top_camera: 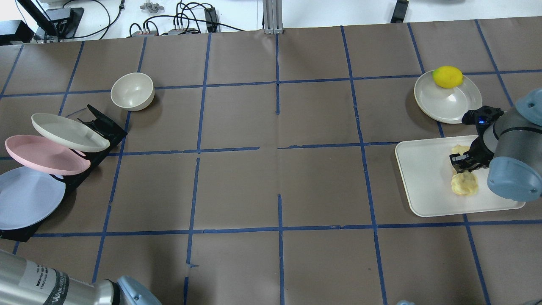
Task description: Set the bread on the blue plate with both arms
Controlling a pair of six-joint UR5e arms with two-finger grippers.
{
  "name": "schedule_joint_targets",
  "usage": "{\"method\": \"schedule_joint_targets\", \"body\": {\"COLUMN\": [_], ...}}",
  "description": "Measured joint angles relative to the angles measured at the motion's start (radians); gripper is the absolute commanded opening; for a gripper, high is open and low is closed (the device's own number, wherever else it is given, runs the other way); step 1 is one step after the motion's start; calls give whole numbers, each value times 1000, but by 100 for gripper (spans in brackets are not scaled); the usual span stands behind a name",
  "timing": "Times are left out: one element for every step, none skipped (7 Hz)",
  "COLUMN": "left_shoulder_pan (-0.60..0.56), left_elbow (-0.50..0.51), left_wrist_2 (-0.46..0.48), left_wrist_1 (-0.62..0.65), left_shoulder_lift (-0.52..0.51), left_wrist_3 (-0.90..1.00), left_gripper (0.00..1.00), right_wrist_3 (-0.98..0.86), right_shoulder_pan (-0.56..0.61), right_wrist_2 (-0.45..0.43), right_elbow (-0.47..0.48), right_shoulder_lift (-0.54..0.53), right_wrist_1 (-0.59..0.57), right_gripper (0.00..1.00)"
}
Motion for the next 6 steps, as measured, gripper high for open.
{"method": "schedule_joint_targets", "body": {"left_shoulder_pan": [-2, -8, -16, -20, -19, -15], "left_elbow": [1, 5, 9, 10, 9, 9], "left_wrist_2": [2, 2, 2, 3, 5, 7], "left_wrist_1": [-2, -18, -59, -113, -168, -221], "left_shoulder_lift": [6, 27, 62, 114, 164, 200], "left_wrist_3": [-4, -20, -38, -46, -50, -51], "left_gripper": [3, 3, 3, 3, 3, 3], "right_wrist_3": [8, 47, 102, 146, 190, 229], "right_shoulder_pan": [6, 22, 59, 103, 141, 191], "right_wrist_2": [1, 10, 19, 26, 33, 30], "right_elbow": [-9, -28, -60, -110, -174, -244], "right_shoulder_lift": [-40, -98, -160, -213, -243, -253], "right_wrist_1": [54, 163, 286, 422, 549, 642], "right_gripper": [6, 7, 7, 13, 15, 15]}}
